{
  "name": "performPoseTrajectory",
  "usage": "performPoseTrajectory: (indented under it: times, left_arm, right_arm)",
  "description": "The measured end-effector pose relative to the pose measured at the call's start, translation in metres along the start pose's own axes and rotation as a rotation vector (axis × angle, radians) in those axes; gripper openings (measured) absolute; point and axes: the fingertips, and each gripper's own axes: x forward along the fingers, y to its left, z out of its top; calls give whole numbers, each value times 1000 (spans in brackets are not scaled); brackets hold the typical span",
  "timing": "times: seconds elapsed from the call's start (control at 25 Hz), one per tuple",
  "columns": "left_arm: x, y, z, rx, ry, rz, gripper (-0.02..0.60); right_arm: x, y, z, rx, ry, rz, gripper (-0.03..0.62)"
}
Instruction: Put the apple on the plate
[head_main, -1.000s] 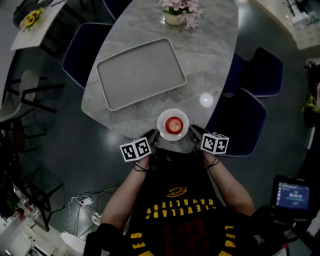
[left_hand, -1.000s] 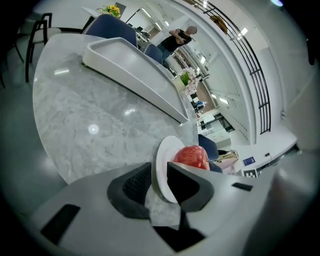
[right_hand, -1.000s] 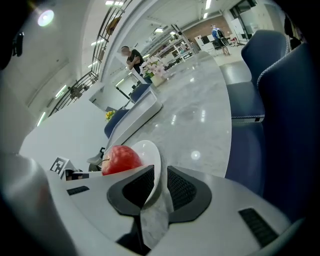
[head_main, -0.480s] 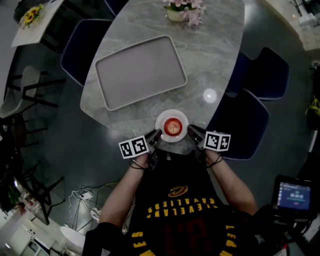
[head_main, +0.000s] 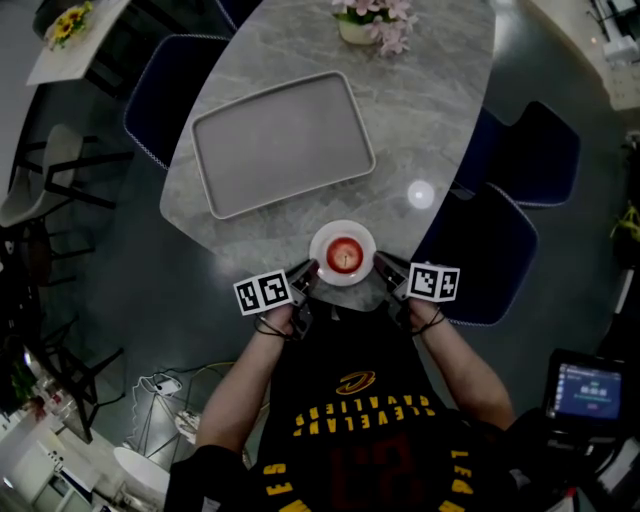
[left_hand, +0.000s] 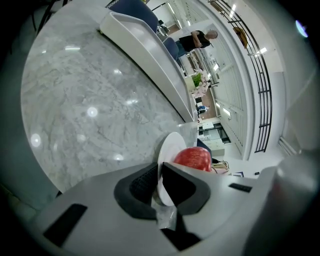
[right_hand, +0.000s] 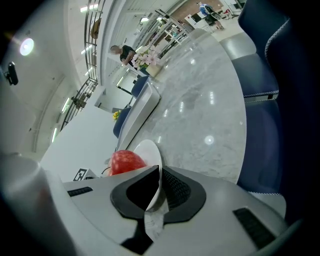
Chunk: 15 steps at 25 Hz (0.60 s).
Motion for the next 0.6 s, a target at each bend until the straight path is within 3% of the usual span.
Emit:
performPoseTrajectory:
  times: [0.6]
  left_arm:
    - [-6,-10,6,-30,-49,-17,29]
  right_arm:
    - [-3,11,11,19,40,42,26]
